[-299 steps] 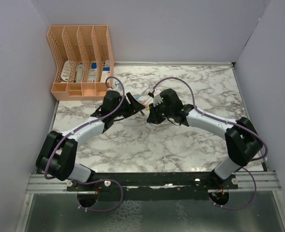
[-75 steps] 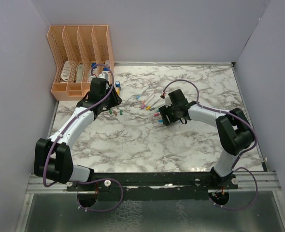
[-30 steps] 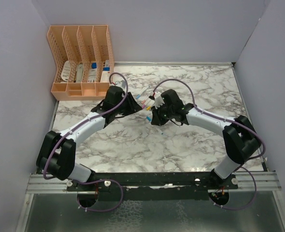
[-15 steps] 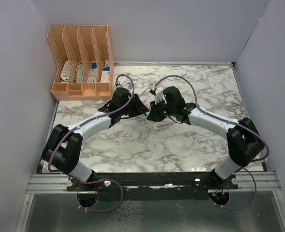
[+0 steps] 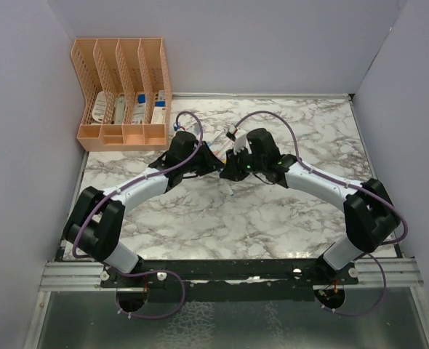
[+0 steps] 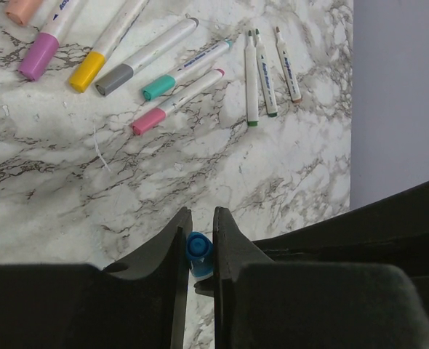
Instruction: Open the pen caps
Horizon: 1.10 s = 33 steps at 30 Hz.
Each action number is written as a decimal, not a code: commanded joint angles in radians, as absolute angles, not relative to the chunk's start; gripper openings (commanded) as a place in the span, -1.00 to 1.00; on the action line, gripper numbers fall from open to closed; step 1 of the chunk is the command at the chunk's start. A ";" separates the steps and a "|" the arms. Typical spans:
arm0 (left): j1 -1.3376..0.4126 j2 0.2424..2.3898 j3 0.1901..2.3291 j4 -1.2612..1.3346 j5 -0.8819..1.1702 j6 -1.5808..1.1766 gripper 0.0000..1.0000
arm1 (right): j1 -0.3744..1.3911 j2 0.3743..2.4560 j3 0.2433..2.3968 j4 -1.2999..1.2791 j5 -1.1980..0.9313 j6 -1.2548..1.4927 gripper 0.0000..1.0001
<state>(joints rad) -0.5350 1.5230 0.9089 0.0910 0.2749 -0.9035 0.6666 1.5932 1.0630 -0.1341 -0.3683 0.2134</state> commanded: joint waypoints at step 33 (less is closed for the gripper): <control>-0.545 1.494 0.904 0.271 0.294 -1.011 -1.00 | 0.673 1.624 1.092 -0.050 -0.423 0.265 -0.81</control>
<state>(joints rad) -0.5362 1.5230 0.9062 0.1383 0.2787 -0.9531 0.6579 1.6062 1.0630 -0.1028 -0.3820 0.2443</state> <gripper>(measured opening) 0.165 0.121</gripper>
